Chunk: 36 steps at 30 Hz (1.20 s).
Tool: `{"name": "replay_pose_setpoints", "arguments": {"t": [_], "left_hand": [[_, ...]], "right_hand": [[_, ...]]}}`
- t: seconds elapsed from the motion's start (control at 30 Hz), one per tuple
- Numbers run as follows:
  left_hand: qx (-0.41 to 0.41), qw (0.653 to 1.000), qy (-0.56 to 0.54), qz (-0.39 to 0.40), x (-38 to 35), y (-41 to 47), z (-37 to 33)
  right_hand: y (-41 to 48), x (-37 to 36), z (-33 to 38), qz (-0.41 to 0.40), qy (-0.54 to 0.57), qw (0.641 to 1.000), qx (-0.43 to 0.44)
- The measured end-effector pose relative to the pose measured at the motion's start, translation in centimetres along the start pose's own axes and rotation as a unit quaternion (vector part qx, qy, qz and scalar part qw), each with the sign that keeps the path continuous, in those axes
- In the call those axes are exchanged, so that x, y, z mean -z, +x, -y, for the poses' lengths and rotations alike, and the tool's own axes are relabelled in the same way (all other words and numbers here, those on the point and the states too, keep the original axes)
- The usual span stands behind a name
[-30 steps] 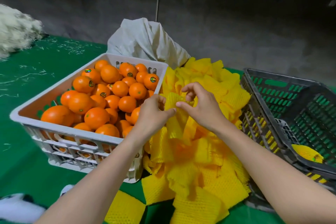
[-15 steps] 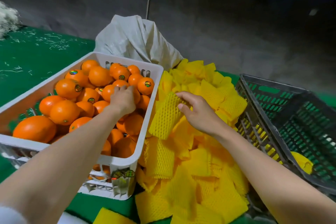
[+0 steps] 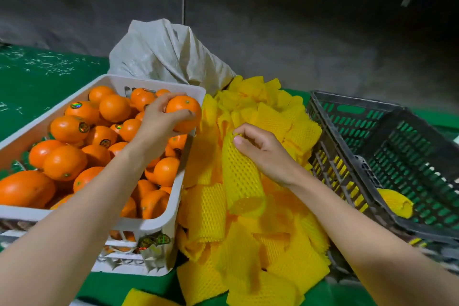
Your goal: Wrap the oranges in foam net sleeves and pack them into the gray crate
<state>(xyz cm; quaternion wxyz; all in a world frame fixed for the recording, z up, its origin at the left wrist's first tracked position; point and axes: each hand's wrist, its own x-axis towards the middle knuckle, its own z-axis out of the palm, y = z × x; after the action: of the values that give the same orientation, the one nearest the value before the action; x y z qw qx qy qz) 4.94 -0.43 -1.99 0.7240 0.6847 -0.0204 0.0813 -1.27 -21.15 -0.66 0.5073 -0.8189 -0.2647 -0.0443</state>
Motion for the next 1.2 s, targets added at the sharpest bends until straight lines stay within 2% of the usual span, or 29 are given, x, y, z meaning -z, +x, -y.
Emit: {"name": "replay_pose_setpoints", "arguments": {"t": [0.1, 0.23, 0.37, 0.43, 0.53, 0.63, 0.7, 0.83, 0.97, 1.1, 1.2], "left_hand": [[0.074, 0.985, -0.137, 0.077, -2.8, -3.2, -1.4], [0.178, 0.957, -0.224, 0.052, -6.4, -6.3, -1.4], [0.235, 0.929, -0.282, 0.045, -9.1, -8.8, -0.8], [0.249, 0.928, -0.274, 0.045, -10.3, -9.9, -0.3], [0.232, 0.937, -0.259, 0.029, -11.4, -11.0, 0.5], [0.206, 0.947, -0.242, 0.034, -11.8, -11.6, 0.8], [0.194, 0.958, -0.21, 0.037, -11.9, -12.0, 0.8], [0.183, 0.961, -0.188, 0.089, -11.9, -13.0, 0.9], [0.194, 0.942, -0.218, 0.167, -11.5, -13.8, 1.5], [0.167, 0.944, -0.265, 0.108, -12.0, -14.0, 2.0], [0.153, 0.921, -0.355, 0.044, -13.5, -14.3, 2.9]], "right_hand": [[-0.9, 0.2, 0.4, 0.023, 0.047, 0.999, -0.01], [-2.8, 1.0, 0.2, 0.035, 0.142, 0.988, -0.056], [-5.1, 1.4, -0.2, 0.054, 0.244, 0.964, -0.093], [-6.0, 1.3, -0.2, 0.079, 0.235, 0.964, -0.094], [-6.9, 1.4, -0.3, 0.083, 0.123, 0.986, -0.077], [-7.8, 1.4, -0.9, 0.039, 0.016, 0.998, -0.046], [-8.2, 1.5, -1.3, -0.003, -0.014, 1.0, -0.025], [-7.4, 2.6, -1.7, -0.119, 0.012, 0.993, 0.002], [-7.4, 3.0, -2.8, -0.164, 0.045, 0.985, -0.012], [-8.2, 1.4, -3.3, -0.238, 0.055, 0.969, -0.035], [-8.6, -0.6, -2.9, -0.291, 0.04, 0.955, -0.053]]}}
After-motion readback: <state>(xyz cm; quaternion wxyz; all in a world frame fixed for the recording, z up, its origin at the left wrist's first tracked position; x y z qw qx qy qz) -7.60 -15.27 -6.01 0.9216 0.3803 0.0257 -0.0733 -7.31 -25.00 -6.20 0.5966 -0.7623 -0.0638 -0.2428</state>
